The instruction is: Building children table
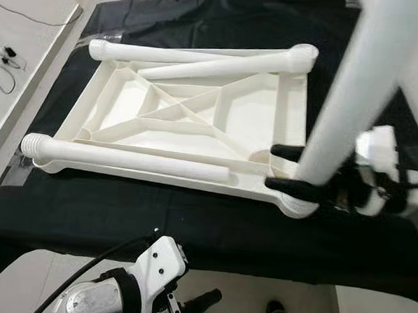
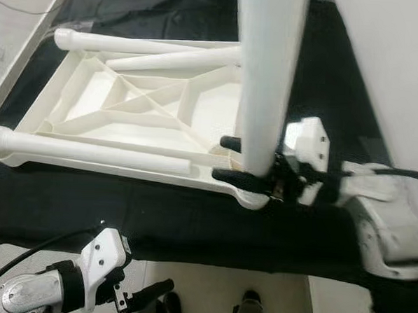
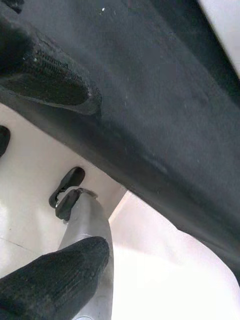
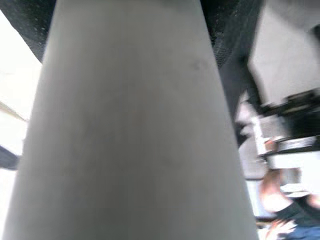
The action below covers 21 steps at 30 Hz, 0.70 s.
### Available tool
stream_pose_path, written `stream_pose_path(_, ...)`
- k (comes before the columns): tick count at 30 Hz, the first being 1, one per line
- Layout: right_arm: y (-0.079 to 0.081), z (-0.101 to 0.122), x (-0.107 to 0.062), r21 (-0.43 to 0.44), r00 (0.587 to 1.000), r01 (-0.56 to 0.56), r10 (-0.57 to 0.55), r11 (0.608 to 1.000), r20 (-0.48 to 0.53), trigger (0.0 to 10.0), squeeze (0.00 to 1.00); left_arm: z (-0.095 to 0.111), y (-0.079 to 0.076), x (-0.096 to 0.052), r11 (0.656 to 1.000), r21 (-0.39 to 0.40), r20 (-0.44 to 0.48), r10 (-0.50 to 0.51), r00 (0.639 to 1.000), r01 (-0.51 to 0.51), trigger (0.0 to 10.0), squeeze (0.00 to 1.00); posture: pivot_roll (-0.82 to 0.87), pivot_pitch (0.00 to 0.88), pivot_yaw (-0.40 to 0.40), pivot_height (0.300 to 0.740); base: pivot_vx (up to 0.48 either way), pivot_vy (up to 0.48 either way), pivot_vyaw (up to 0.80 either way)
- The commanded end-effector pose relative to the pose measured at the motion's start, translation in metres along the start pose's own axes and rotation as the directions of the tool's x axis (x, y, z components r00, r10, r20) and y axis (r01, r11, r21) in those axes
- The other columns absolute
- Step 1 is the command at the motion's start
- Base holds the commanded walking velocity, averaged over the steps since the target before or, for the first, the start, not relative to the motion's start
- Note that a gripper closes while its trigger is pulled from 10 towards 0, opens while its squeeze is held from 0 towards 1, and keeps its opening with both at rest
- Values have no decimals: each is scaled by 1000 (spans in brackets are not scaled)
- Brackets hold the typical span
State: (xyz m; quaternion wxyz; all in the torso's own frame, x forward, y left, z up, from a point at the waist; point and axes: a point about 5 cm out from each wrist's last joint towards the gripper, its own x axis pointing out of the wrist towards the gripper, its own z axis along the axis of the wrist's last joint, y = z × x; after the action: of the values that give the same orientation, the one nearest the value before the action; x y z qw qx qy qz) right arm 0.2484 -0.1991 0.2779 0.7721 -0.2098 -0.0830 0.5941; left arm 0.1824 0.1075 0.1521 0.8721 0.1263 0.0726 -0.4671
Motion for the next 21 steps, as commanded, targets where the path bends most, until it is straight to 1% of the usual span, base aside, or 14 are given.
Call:
stream_pose_path(1,23,-13,16,144,972,-234,227,961,63,10000,0,-5,-3,0,1000,-14,-21,-12,1000,12,10000,0,-35,348,193,740,0,0,0)
stream_pose_path(2,23,-13,19,142,964,-264,259,954,52,10000,0,-5,-3,0,1000,-13,-21,-13,1000,13,10000,0,-35,348,193,740,0,0,0)
stream_pose_path(4,23,-14,20,142,960,-281,278,949,45,10000,0,-5,-3,0,1000,-12,-21,-13,1000,13,10000,0,-35,348,193,740,0,0,0)
stream_pose_path(6,21,-16,22,133,962,-273,272,953,27,10000,0,-4,-3,0,1000,-12,-20,-13,1000,13,10000,0,-27,355,193,740,0,0,0)
stream_pose_path(8,11,-19,31,108,974,-226,226,968,14,10000,0,-4,-3,0,1000,-8,-19,-10,1000,10,10000,0,-19,361,189,740,0,0,0)
stream_pose_path(9,7,-20,34,100,979,-205,203,974,26,10000,0,-3,-3,0,1000,-7,-18,-8,1000,8,10000,0,-19,362,188,740,0,0,0)
stream_pose_path(11,7,-20,34,100,979,-205,203,974,26,10000,0,-3,-3,0,1000,-7,-18,-8,1000,8,10000,0,-19,362,188,740,0,0,0)
stream_pose_path(12,4,-20,36,97,981,-194,191,976,37,10000,0,-3,-3,0,1000,-6,-17,-7,1000,7,10000,0,-19,362,188,740,0,0,0)
stream_pose_path(13,5,-17,37,99,977,-204,197,974,77,10000,0,-3,-3,-1,1000,-6,-17,-5,1000,5,10000,0,-13,369,188,740,0,0,0)
stream_pose_path(16,6,-14,37,102,973,-215,205,971,105,10000,0,-3,-3,-1,1000,-6,-16,-4,1000,4,10000,0,-13,369,188,740,0,0,0)
stream_pose_path(18,9,-9,38,79,962,-249,237,965,135,10000,0,-3,-3,-1,1000,-5,-17,-5,1000,5,10000,0,-15,371,189,740,0,0,0)
stream_pose_path(20,9,-5,37,61,954,-271,260,961,151,10000,0,-3,-3,-2,1000,-1,-18,-9,1000,9,10000,0,-16,373,190,740,0,0,0)
stream_pose_path(21,7,-3,36,63,950,-272,258,960,175,10000,0,-3,-2,-2,1000,1,-18,-9,1000,9,10000,0,-12,373,193,740,0,0,0)
